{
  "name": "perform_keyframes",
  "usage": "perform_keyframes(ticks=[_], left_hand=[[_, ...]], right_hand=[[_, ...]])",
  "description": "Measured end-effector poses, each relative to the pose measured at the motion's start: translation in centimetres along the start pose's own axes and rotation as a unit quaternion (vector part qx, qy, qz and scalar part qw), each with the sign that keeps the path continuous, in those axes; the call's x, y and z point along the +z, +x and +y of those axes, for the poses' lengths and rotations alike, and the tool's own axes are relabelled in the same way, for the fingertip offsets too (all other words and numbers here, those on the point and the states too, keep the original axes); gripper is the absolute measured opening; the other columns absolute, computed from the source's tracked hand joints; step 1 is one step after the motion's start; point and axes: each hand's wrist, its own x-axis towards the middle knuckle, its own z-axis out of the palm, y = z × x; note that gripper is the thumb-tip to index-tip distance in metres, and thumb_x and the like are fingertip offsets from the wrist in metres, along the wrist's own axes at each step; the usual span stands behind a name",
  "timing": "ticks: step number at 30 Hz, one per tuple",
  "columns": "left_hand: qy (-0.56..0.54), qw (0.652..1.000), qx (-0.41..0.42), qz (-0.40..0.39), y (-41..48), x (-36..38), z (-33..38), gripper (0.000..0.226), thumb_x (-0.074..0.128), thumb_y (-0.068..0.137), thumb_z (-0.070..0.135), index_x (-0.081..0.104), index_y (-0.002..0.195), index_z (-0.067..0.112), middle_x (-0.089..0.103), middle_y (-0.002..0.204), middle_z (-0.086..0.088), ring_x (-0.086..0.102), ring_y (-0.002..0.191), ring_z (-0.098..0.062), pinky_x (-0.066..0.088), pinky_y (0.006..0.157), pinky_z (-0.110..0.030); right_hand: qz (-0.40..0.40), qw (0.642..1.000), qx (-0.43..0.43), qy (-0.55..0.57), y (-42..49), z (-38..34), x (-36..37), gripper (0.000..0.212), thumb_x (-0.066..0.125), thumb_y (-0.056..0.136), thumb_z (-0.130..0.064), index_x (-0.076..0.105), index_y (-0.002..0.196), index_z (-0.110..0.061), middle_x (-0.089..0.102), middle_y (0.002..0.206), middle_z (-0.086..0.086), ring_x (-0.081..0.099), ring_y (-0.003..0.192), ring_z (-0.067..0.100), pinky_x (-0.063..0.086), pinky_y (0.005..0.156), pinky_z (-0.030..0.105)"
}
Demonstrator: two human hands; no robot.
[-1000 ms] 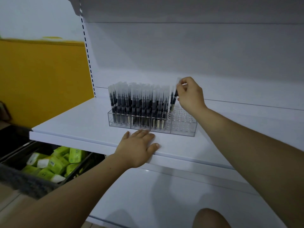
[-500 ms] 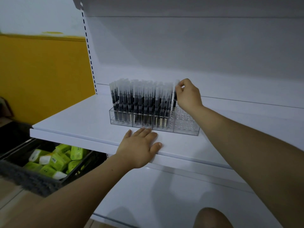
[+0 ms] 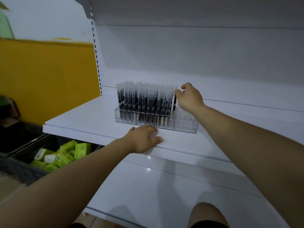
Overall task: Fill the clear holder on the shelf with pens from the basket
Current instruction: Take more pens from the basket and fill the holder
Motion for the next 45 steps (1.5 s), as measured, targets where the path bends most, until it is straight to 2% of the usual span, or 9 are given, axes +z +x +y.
perform_keyframes(ticks=[9, 13, 16, 20, 23, 26, 30, 35, 45], left_hand=[[-0.127, 0.984, -0.068, 0.105, -6.9, -5.7, -0.8, 0.06, 0.051, 0.095, 0.045, 0.035, 0.147, 0.017, 0.038, 0.151, -0.006, 0.04, 0.135, -0.025, 0.032, 0.105, -0.031], [-0.132, 0.973, -0.121, 0.143, -10.7, -6.6, -2.7, 0.06, 0.052, 0.094, 0.047, 0.037, 0.145, 0.02, 0.037, 0.152, -0.004, 0.041, 0.133, -0.024, 0.033, 0.103, -0.031], [-0.132, 0.965, -0.169, 0.15, -13.3, -6.1, -4.5, 0.06, 0.052, 0.093, 0.049, 0.038, 0.144, 0.021, 0.038, 0.151, -0.004, 0.042, 0.132, -0.024, 0.036, 0.102, -0.033], [-0.151, 0.947, -0.244, 0.147, -17.1, -4.8, -6.9, 0.062, 0.054, 0.092, 0.049, 0.037, 0.145, 0.021, 0.05, 0.141, -0.008, 0.054, 0.117, -0.026, 0.043, 0.087, -0.031], [-0.142, 0.932, -0.299, 0.148, -20.4, -3.8, -8.8, 0.059, 0.054, 0.094, 0.045, 0.037, 0.145, 0.019, 0.046, 0.144, -0.006, 0.05, 0.123, -0.025, 0.039, 0.088, -0.028], [-0.125, 0.911, -0.361, 0.155, -23.8, -2.7, -10.9, 0.057, 0.056, 0.093, 0.046, 0.041, 0.142, 0.02, 0.05, 0.141, -0.006, 0.052, 0.12, -0.023, 0.038, 0.087, -0.025], [-0.122, 0.872, -0.451, 0.146, -27.8, -0.3, -13.7, 0.06, 0.054, 0.094, 0.044, 0.038, 0.145, 0.017, 0.042, 0.147, -0.007, 0.044, 0.13, -0.025, 0.038, 0.099, -0.03], [-0.172, 0.825, -0.523, 0.126, -31.9, 4.4, -17.6, 0.06, 0.055, 0.094, 0.043, 0.036, 0.145, 0.02, 0.039, 0.15, -0.004, 0.043, 0.131, -0.024, 0.036, 0.096, -0.028], [-0.284, 0.739, -0.609, 0.042, -37.1, 17.2, -28.7, 0.064, 0.056, 0.093, 0.044, 0.034, 0.147, 0.017, 0.031, 0.154, -0.006, 0.036, 0.138, -0.025, 0.033, 0.107, -0.035]], right_hand=[[-0.026, 0.995, -0.099, -0.018, -5.4, -6.9, -1.1, 0.051, 0.044, 0.098, -0.045, 0.042, 0.138, -0.013, 0.046, 0.141, 0.009, 0.052, 0.118, 0.027, 0.039, 0.088, 0.031], [-0.086, 0.984, -0.152, -0.01, -8.3, -10.6, 1.4, 0.05, 0.045, 0.098, -0.045, 0.043, 0.137, -0.014, 0.047, 0.14, 0.008, 0.05, 0.12, 0.027, 0.038, 0.089, 0.032], [-0.131, 0.973, -0.188, -0.002, -10.3, -12.8, 4.2, 0.044, 0.045, 0.097, -0.045, 0.05, 0.127, -0.014, 0.055, 0.129, 0.009, 0.054, 0.108, 0.026, 0.04, 0.082, 0.031], [-0.215, 0.952, -0.217, 0.007, -12.6, -14.9, 8.6, 0.055, 0.045, 0.095, -0.051, 0.042, 0.139, -0.018, 0.048, 0.141, 0.006, 0.051, 0.12, 0.026, 0.041, 0.089, 0.034], [-0.272, 0.931, -0.244, 0.023, -14.6, -16.5, 12.2, 0.057, 0.045, 0.096, -0.051, 0.039, 0.142, -0.017, 0.045, 0.144, 0.007, 0.049, 0.123, 0.028, 0.043, 0.093, 0.035], [-0.32, 0.906, -0.276, 0.028, -16.9, -18.1, 15.9, 0.057, 0.045, 0.096, -0.049, 0.041, 0.141, -0.015, 0.049, 0.14, 0.011, 0.05, 0.12, 0.03, 0.043, 0.094, 0.038], [-0.397, 0.871, -0.287, 0.027, -20.4, -19.9, 21.3, 0.058, 0.045, 0.096, -0.052, 0.039, 0.143, -0.018, 0.047, 0.141, 0.009, 0.05, 0.121, 0.03, 0.044, 0.093, 0.038], [-0.464, 0.831, -0.307, 0.024, -24.4, -21.4, 28.8, 0.059, 0.045, 0.095, -0.052, 0.039, 0.143, -0.018, 0.046, 0.144, 0.008, 0.047, 0.125, 0.03, 0.043, 0.094, 0.035], [-0.61, 0.75, -0.25, -0.057, -32.7, -18.1, 46.8, 0.06, 0.045, 0.097, -0.048, 0.036, 0.145, -0.013, 0.043, 0.146, 0.008, 0.046, 0.127, 0.029, 0.04, 0.096, 0.034]])
